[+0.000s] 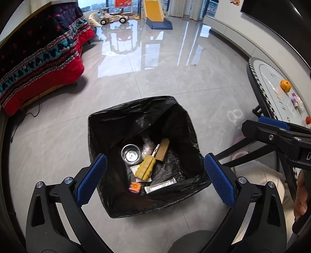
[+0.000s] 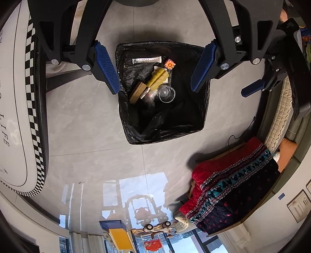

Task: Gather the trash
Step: 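Move both tools back over the table toward the red box and white cup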

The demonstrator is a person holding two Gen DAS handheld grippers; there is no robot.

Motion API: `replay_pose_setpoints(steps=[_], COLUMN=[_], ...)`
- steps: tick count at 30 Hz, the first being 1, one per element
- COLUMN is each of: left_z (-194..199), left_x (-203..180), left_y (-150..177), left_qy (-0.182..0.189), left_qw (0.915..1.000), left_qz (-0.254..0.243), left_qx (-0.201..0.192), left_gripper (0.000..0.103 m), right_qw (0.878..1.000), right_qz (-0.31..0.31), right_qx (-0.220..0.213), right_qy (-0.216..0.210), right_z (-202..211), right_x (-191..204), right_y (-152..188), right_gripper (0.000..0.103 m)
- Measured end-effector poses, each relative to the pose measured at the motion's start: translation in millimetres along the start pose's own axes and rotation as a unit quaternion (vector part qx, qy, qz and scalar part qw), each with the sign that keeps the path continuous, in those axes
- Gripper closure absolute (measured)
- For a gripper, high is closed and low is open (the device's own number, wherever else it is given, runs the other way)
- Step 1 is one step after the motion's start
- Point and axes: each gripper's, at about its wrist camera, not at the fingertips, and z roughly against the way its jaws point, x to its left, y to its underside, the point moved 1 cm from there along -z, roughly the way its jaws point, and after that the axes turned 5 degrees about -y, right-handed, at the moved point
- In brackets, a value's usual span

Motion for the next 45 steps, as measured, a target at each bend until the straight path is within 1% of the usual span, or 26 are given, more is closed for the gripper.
replay_pose_setpoints(steps=[7, 12, 16, 21, 27, 32, 37, 45], left_z=[3, 9, 13, 14, 13, 13, 13, 21], left_x=[-34, -59, -87, -131, -185, -235, -281, -353], left_y=[-12, -23, -33, -44, -51, -56, -58, -61], left_qy=[0.014, 0.027, 0.042, 0.06, 0.084, 0.102, 0.12, 0.151], left_qw=[0.9996, 0.9986, 0.9967, 0.9923, 0.9854, 0.9776, 0.9682, 0.9524], left_qz=[-0.026, -0.045, -0.068, -0.107, -0.148, -0.184, -0.219, -0.265], left_qx=[-0.002, -0.009, -0.013, -0.017, -0.016, -0.013, -0.012, -0.012], left_gripper=[0.006, 0.006, 0.006, 0.006, 0.006, 0.006, 0.006, 0.006], right_qw=[1.0, 0.999, 0.997, 0.994, 0.988, 0.982, 0.971, 0.952], right_qz=[-0.021, -0.034, -0.048, -0.074, -0.111, -0.141, -0.181, -0.234], right_qx=[-0.015, -0.034, -0.052, -0.071, -0.088, -0.1, -0.115, -0.14], right_qy=[0.002, 0.007, 0.012, 0.031, 0.056, 0.081, 0.103, 0.14], right_z=[24, 46, 67, 92, 119, 143, 167, 209], right_x=[-27, -48, -69, -106, -155, -198, -244, -304], right_y=[4, 3, 4, 6, 14, 25, 39, 65], right_gripper=[0.026, 0.026, 0.026, 0.026, 0.026, 0.026, 0.026, 0.026])
